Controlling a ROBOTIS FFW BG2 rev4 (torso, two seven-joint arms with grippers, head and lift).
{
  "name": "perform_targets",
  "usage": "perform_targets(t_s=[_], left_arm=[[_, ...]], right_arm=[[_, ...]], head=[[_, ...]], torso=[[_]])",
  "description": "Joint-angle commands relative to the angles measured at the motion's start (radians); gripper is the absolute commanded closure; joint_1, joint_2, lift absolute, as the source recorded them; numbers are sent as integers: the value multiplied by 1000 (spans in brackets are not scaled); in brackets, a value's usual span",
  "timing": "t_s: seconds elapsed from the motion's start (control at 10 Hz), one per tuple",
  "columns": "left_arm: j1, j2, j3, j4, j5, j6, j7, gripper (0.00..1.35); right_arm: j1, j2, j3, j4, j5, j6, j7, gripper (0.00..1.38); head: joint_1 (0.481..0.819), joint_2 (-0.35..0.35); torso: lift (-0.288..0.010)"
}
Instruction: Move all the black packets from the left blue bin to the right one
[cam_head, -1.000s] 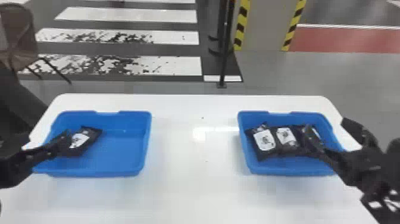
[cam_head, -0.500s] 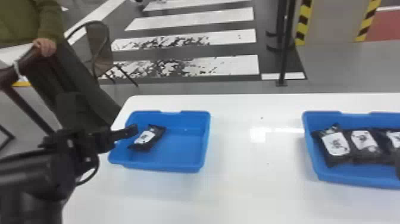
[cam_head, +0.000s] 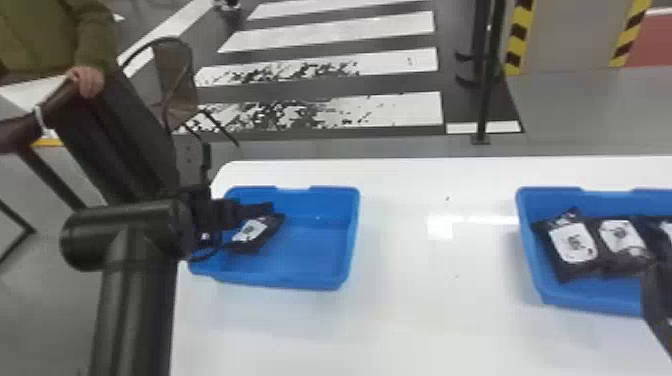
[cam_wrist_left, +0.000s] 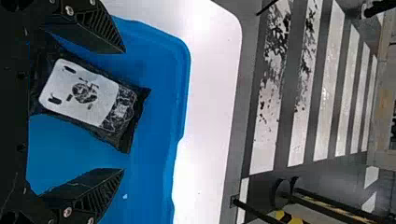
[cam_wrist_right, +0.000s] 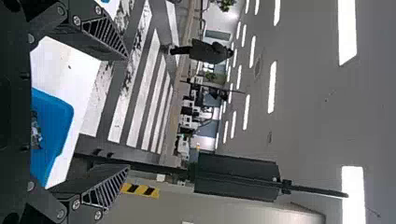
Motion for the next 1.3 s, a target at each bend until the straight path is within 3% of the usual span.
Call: perform_targets(t_s=[0.0,0.3,0.6,0.7,0.8,0.9,1.1,1.2], left_arm=[[-65,1,-28,108,-23,-9,11,140],[-114,-2,-56,224,-43,20,30,145],[-109,-10,-62,248,-79,69,34,213],[-104,-10,-60,248,-85,69,34,452],[-99,-10,-58,251,-103,74,34,912],[-89,-13,-44,248,-123,67,34,1084],[-47,-15,-24,226,-119,-12,1,1216],[14,-16,-18,111,-99,-17,-13,1214]], right_arm=[[-11,-2,6,16,-12,27,5,214],[-28,-2,12,26,-10,44,22,214],[-30,-2,12,29,-18,54,25,216],[-33,-2,12,31,-22,59,27,216],[-30,-2,12,36,-34,62,28,216],[-30,-2,12,38,-38,64,28,216],[-25,-3,12,36,-50,74,28,216],[-28,-3,12,33,-56,76,28,216]], head=[[695,228],[695,226],[695,226],[695,229],[695,231],[695,235],[695,252],[695,252]], torso=[[-140],[-140],[-140],[-140],[-140],[-140],[-140],[-140]])
